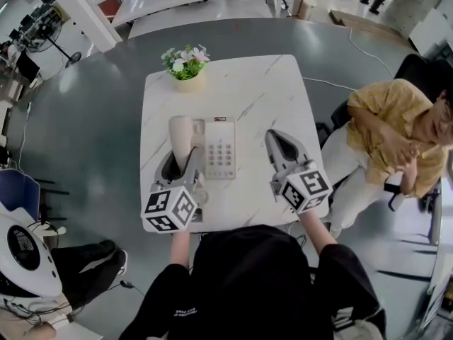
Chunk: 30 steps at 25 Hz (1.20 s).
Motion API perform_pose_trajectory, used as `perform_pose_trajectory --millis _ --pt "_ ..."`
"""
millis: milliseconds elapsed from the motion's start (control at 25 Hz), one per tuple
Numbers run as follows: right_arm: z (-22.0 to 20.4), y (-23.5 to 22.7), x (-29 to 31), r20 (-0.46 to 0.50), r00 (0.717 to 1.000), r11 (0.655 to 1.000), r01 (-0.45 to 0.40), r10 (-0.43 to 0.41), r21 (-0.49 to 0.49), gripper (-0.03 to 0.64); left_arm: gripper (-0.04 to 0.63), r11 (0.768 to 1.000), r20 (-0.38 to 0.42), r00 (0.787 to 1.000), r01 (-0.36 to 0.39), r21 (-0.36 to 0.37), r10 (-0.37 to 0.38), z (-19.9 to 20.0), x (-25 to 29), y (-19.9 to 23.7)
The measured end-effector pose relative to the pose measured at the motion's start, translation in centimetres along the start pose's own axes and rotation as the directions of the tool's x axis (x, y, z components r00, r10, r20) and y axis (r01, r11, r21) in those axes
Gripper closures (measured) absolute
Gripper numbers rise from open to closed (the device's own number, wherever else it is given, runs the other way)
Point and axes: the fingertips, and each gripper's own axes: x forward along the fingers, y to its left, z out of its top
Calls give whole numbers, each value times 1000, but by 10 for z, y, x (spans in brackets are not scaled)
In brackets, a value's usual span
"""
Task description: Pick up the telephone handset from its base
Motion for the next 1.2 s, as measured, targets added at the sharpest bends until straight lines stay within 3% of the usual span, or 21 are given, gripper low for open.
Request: perform_pose_trajectory --millis 800,1200 --pt "58 -4 -20 130 992 998 11 -2 -67 627 385 991 164 986 17 134 -39 57 -36 -16" --pt "73 -15 -25 172 985 998 35 -25 -52 627 385 989 220 975 -9 150 -24 71 -45 -10"
